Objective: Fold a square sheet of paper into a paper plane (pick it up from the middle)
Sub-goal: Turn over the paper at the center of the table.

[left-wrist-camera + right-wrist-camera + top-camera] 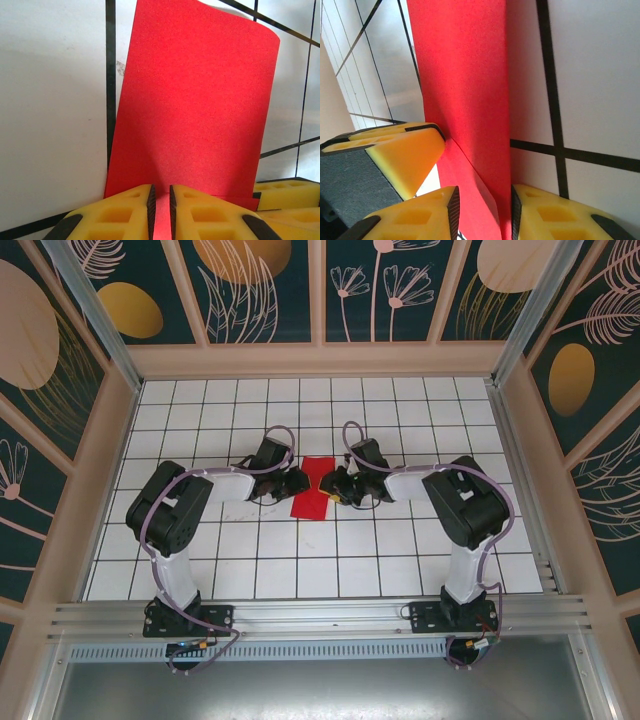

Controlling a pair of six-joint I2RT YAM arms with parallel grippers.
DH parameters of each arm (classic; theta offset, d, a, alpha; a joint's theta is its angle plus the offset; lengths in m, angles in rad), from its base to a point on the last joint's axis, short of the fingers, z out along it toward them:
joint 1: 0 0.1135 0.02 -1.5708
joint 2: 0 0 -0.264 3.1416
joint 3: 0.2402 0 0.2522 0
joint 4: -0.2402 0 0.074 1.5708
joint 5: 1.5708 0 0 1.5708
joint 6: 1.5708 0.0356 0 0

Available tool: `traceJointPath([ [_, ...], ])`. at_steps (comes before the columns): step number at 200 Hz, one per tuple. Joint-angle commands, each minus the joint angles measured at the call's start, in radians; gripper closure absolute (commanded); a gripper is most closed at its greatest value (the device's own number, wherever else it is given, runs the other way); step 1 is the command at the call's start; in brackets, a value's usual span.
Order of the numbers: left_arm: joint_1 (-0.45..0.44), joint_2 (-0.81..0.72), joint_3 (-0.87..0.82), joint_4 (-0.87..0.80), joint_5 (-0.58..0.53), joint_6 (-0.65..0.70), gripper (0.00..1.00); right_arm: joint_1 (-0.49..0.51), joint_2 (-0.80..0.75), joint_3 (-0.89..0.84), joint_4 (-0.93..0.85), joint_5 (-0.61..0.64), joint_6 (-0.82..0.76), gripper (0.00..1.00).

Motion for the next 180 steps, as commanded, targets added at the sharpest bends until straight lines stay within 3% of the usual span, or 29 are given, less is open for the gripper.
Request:
traceJointPath([
  [1,0.004,0.015,-0.007,-0.034,-0.015,0.001,0.80,0.010,0.026,-0.014,0.074,-0.031,0.008,0.69],
  [39,0.004,-0.028,-0.015,-0.004,0.009,-0.024,0.79,0.006,-0.009,-0.023,0.069,-0.022,-0.034,0.84],
  [55,0.004,-0.097,-0.033,0.012,-0.009,-0.044,0.74,-0.002,-0.054,-0.015,0.033,-0.013,-0.071,0.88],
  [93,0.005,-0.334,-0.098,-0.011,-0.166,-0.079,0.62,-0.013,-0.200,0.075,-0.285,0.107,-0.234,0.95],
  [113,0.007,-0.448,-0.149,-0.048,-0.269,-0.083,0.61,-0.009,-0.253,0.178,-0.601,0.309,-0.321,0.96],
  [153,0.025,-0.639,-0.254,-0.132,-0.475,-0.135,0.56,0.097,-0.178,0.464,-1.247,0.942,-0.308,0.96],
  [180,0.041,-0.724,-0.312,-0.156,-0.555,-0.181,0.55,0.183,-0.077,0.578,-1.435,1.085,-0.247,0.93],
])
